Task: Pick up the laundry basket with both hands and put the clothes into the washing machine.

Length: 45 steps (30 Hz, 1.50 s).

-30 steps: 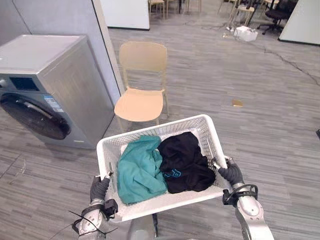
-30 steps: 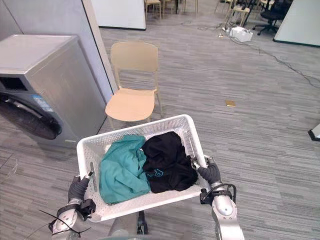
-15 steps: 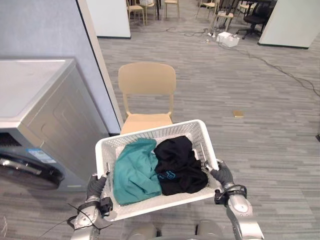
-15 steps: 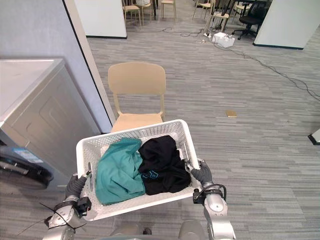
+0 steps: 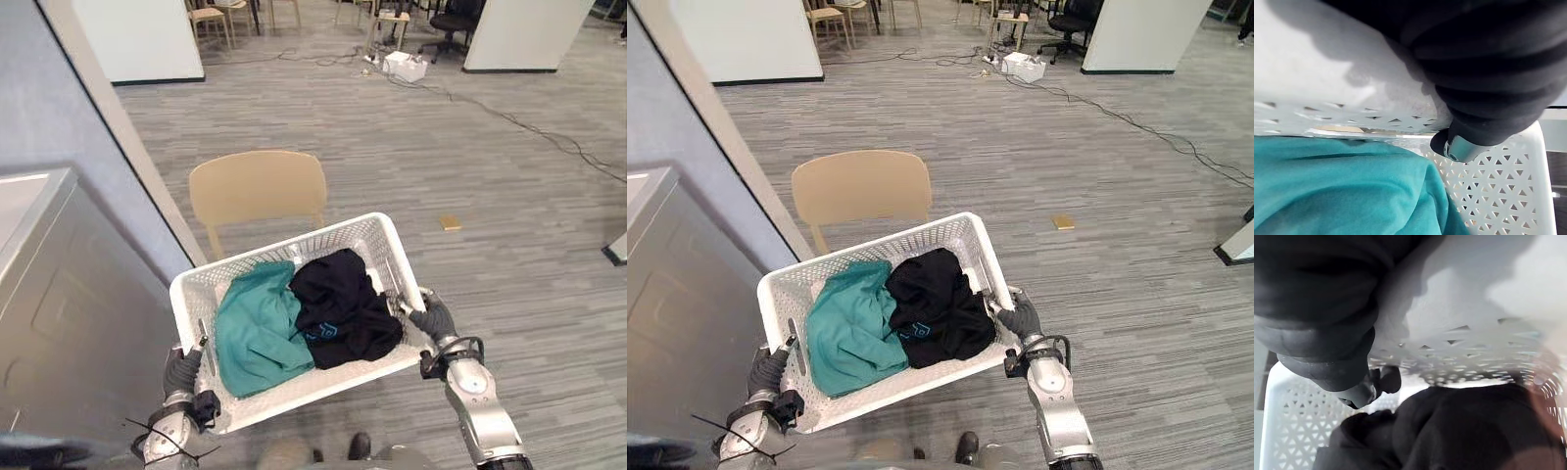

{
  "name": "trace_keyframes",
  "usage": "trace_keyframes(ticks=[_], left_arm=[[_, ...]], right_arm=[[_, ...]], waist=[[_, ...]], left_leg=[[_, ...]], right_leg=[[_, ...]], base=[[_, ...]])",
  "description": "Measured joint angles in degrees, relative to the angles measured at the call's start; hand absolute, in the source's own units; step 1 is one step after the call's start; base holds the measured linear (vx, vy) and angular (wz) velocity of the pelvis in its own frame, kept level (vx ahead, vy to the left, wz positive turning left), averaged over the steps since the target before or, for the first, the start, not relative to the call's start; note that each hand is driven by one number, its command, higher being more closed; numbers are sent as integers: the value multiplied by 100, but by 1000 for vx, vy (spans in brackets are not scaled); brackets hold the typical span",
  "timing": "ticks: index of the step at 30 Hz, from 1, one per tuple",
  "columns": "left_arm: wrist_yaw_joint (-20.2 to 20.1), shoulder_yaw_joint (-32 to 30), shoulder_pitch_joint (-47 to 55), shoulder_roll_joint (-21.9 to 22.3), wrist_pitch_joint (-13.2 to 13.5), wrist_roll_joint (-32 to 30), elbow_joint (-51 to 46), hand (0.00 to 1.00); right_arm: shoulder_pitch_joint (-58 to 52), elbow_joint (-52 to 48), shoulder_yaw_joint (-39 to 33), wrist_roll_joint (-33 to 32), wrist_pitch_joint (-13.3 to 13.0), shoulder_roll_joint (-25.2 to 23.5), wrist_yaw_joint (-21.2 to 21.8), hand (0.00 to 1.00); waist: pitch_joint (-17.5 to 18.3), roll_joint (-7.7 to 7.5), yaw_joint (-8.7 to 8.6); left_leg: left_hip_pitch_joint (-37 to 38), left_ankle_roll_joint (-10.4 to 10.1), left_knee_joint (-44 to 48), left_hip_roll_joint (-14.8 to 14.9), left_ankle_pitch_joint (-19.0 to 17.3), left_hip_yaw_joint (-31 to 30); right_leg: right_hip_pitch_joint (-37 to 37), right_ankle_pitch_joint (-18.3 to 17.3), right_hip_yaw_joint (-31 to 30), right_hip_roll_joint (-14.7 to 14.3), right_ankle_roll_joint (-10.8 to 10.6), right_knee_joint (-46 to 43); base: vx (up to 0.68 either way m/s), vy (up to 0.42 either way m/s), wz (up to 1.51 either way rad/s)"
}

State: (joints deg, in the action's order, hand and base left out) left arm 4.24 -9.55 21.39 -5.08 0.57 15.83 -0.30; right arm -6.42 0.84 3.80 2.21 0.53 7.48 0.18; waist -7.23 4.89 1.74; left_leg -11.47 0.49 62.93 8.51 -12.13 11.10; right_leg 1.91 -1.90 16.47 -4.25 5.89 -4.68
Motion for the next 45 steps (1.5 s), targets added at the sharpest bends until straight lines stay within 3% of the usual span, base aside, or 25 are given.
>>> trace_keyframes(ticks=[1, 2, 3, 5, 6, 7, 8, 9, 12, 17, 19, 22, 29, 34, 38, 45], left_arm=[[-9, -2, -17, 13, 1, 0, 13, 100], [-23, -9, -15, 24, 4, 2, 23, 100], [-24, -13, -14, 28, 4, 3, 35, 100], [-31, -14, -15, 41, 5, 10, 40, 100], [-33, -14, -15, 41, 8, 15, 37, 100], [-33, -14, -4, 47, 21, 20, 27, 100], [-32, -19, -93, 11, 32, 44, 103, 100], [-17, -115, -127, -33, 12, 82, 106, 100], [-45, -120, -28, -38, 14, 129, 76, 100], [-56, -135, 124, -35, 96, 139, 43, 100], [-60, -135, 244, -11, 96, 139, -63, 100], [-92, -121, 336, 125, 93, 138, -72, 100], [-164, -75, 362, 145, 108, 156, 13, 100], [-148, -39, -311, -248, 126, 151, 562, 100], [34, 30, -1447, -729, 135, 143, 1228, 100], [379, 328, -2917, -1306, 130, 147, 2358, 100]], right_arm=[[10, 0, -8, 0, 0, 3, -8, 100], [35, 1, -16, 1, 0, 14, -8, 100], [50, 6, -24, 2, 1, 28, -8, 100], [100, 14, -60, 8, 7, 44, -9, 100], [116, 14, -64, 8, 6, 58, -8, 100], [131, 12, -77, 7, 5, 85, -6, 100], [217, 136, -100, 4, 1, 3, -8, 100], [236, 161, -92, 19, 18, -132, 8, 100], [185, 160, -80, 49, 17, -150, 30, 100], [151, 150, -66, 69, 16, -174, 121, 100], [59, 138, -54, 75, 16, -188, 124, 100], [-159, 63, -52, 77, 16, -102, 125, 100], [6, -31, 27, 194, 10, 193, 124, 100], [1116, 516, 188, 197, 8, 505, 116, 100], [2567, 1294, 413, 186, -1, 759, -51, 100], [3739, 2564, 535, 156, -8, 766, -350, 100]], waist=[[-27, -52, 47], [-56, -92, 74], [-57, -91, 74], [-69, -104, 53], [-54, -57, 31], [-45, -1, 20], [-103, -122, -17], [-97, -316, -49], [-103, -354, -102], [-277, -288, -71], [-429, -313, -79], [-635, -198, -102], [-1121, -208, -63], [-1458, -211, -18], [-1774, -202, 75], [-1805, -206, 259]], left_leg=[[-222, 105, -97, 282, -129, -60], [-446, -41, -472, 430, -231, -272], [-538, -116, -762, 463, -270, -411], [-530, -331, -2431, 443, -166, -1020], [-272, -576, -3594, 451, 215, -1304], [-114, -587, -4165, 484, 758, -1462], [4, -810, -4346, 286, 717, -1529], [-7, -725, -4328, 99, 726, -1380], [90, -658, -4416, -184, 687, -1204], [62, -454, -4530, -354, 607, -910], [-195, -475, -4480, -408, 601, -769], [-366, -557, -4478, -291, 653, -801], [-973, -628, -4472, -68, 929, -958], [-1227, -622, -4689, -73, 1200, -1016], [-1428, -604, -4918, -56, 1492, -1109], [-1832, -612, -4914, -58, 1553, -1252]], right_leg=[[146, 7, -93, 136, -133, 0], [246, -11, -182, 311, -229, -6], [271, -9, -234, 388, -233, -9], [295, 8, -394, 685, -274, -83], [283, -16, -466, 788, -486, -178], [288, -94, -543, 819, -684, -236], [271, -283, -730, 1047, -980, -266], [196, -140, -757, 1258, -1129, -249], [155, 230, -711, 1560, -1320, -239], [-49, 198, -727, 1783, -1393, -270], [-250, -100, -717, 1892, -1497, -161], [-447, -106, -695, 1755, -1531, -258], [-1163, -136, -597, 1543, -1416, -684], [-1582, -141, -569, 1537, -1406, -887], [-1862, -103, -534, 1495, -1354, -944], [-2167, -93, -405, 1469, -1337, -934]], base=[[369, 167, -36], [364, 203, -39], [347, 285, -40], [350, 419, -42], [297, 438, -40], [292, 451, -45], [255, 398, -40], [221, 359, -31], [105, 282, -11], [-53, 122, -21], [-156, -17, -21], [-122, -46, 2], [-63, -59, 4], [-21, -20, 6], [-22, -20, 7], [29, -6, 8]])
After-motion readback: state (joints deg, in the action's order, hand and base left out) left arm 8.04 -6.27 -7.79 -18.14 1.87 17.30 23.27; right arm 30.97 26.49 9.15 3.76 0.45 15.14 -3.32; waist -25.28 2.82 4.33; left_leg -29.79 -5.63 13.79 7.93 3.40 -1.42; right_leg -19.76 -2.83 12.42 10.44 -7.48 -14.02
